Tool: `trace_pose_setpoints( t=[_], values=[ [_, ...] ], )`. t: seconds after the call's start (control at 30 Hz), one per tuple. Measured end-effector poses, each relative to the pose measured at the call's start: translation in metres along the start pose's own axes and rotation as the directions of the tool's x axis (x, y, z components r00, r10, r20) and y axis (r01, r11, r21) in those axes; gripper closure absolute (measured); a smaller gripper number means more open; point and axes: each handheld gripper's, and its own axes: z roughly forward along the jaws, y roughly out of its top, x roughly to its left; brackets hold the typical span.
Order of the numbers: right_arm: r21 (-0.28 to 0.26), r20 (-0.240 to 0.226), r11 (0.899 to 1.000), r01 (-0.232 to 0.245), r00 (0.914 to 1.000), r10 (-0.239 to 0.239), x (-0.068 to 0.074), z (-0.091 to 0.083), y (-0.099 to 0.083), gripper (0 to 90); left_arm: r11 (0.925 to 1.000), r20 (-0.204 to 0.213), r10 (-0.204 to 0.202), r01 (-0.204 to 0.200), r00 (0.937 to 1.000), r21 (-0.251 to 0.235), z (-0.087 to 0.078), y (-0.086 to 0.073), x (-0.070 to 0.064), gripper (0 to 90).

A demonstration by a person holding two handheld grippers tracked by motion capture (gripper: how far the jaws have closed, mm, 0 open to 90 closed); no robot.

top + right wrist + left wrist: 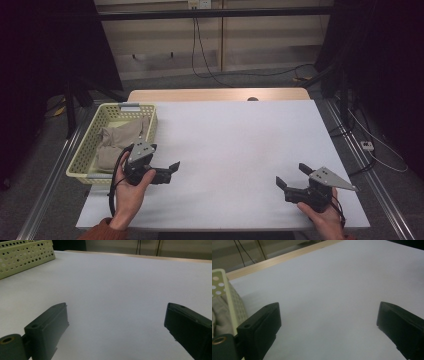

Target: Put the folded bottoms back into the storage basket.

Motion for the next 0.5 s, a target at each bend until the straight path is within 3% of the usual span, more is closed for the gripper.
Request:
trace_pose_setpoints(
  t=[0.07, 0.2, 0.5],
  values=[
    [0.0, 0.0, 1.0, 0.0, 1.0, 0.0, 0.0, 0.0, 0.0, 4.7, 1.0, 0.021, 0.004, -0.004, 0.9998, 0.0, 0.005, 0.002, -0.003, 5.6],
    [0.0, 0.0, 1.0, -0.002, 1.0, 0.002, 0.0, 0.0, 0.0, 4.5, 0.9998, 0.026, 0.021, -0.021, 0.9994, 0.0, 0.014, 0.004, -0.009, 5.5],
    [-0.001, 0.0, 1.0, -0.002, 1.0, 0.002, -0.001, 0.0, 0.0, 4.5, 0.9998, 0.024, 0.014, -0.013, 0.9996, -0.014, 0.037, 0.004, -0.016, 7.0]
  ],
)
